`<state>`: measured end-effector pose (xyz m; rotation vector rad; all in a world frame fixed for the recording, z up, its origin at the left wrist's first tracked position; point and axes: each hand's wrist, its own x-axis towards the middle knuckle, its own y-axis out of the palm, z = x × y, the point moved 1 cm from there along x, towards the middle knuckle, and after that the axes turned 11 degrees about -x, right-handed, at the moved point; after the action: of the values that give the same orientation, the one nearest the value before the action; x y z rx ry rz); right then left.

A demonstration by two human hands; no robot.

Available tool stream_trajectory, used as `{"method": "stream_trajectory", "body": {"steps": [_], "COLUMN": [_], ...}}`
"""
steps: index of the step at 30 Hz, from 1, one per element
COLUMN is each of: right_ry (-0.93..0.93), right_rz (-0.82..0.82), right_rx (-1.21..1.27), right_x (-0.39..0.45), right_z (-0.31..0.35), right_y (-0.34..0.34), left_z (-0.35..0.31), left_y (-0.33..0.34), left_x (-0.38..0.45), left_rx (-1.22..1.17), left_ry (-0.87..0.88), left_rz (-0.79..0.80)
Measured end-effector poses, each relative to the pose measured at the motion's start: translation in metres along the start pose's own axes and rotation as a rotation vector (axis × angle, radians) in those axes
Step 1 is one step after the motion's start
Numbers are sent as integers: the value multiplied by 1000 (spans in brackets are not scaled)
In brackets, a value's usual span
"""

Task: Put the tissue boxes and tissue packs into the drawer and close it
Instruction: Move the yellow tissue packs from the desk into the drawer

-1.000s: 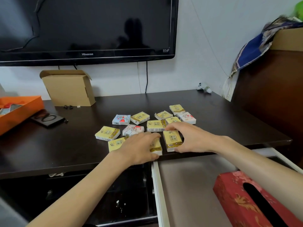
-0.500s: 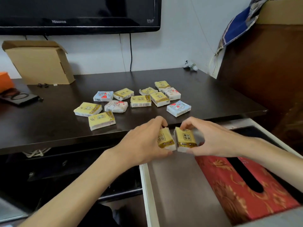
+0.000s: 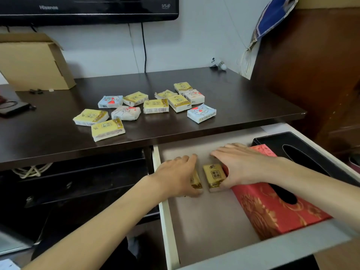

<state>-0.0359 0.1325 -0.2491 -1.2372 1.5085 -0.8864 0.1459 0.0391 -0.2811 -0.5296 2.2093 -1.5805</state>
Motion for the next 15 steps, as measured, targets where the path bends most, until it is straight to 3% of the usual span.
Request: {"method": "stream_trajectory", "body": {"steps": [5,15], "right_ry": [-26,-41], "right_rz": [44,-30], "right_rx": [-99,-72], "right_x": [2,5], "right_z": [3,4], "right_y": [0,4], "left_z": [6,-1], "left_y": [-7,-3], "left_x": [-4,1], "left_rx": [180,101], "left_ry": [4,25], "left_rz": [37,0]}}
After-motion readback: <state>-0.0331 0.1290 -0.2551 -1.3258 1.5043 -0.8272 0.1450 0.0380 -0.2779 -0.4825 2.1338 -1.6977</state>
